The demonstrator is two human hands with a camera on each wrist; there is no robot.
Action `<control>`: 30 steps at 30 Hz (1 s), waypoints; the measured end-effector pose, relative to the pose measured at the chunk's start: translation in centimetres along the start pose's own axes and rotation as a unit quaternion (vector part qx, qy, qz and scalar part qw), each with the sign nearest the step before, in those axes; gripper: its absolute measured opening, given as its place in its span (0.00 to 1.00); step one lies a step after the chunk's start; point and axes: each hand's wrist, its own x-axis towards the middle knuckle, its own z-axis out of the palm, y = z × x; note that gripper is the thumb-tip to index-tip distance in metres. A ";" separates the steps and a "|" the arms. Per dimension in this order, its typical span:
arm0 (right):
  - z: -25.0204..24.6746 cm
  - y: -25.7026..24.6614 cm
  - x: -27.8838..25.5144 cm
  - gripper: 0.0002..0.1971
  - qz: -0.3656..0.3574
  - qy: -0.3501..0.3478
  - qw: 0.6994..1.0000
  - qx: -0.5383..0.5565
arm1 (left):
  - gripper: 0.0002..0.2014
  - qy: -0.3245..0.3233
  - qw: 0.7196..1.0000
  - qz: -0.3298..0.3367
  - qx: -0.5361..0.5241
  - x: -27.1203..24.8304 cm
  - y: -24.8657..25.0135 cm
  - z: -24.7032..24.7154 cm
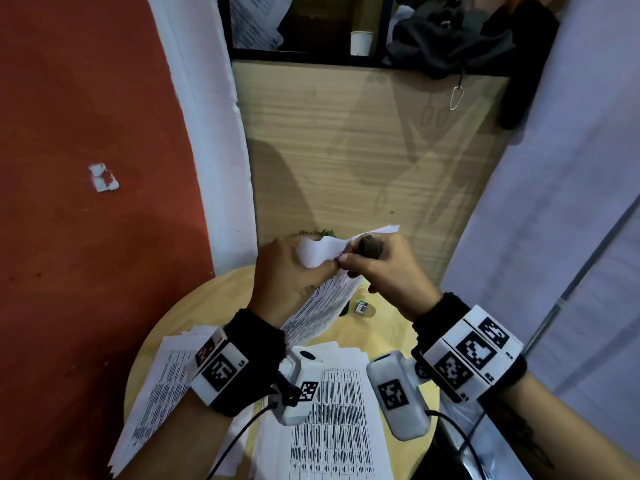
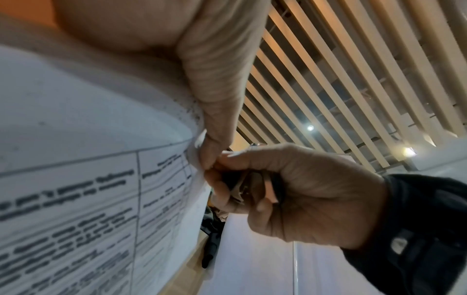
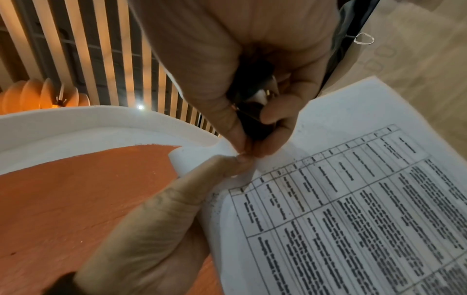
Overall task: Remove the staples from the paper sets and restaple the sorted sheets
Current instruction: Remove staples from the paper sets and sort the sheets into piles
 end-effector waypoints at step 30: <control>1.5 -0.2 0.4 0.15 -0.006 0.042 0.989 -0.139 | 0.18 0.028 0.991 -0.051 0.125 0.1 1.0 0.7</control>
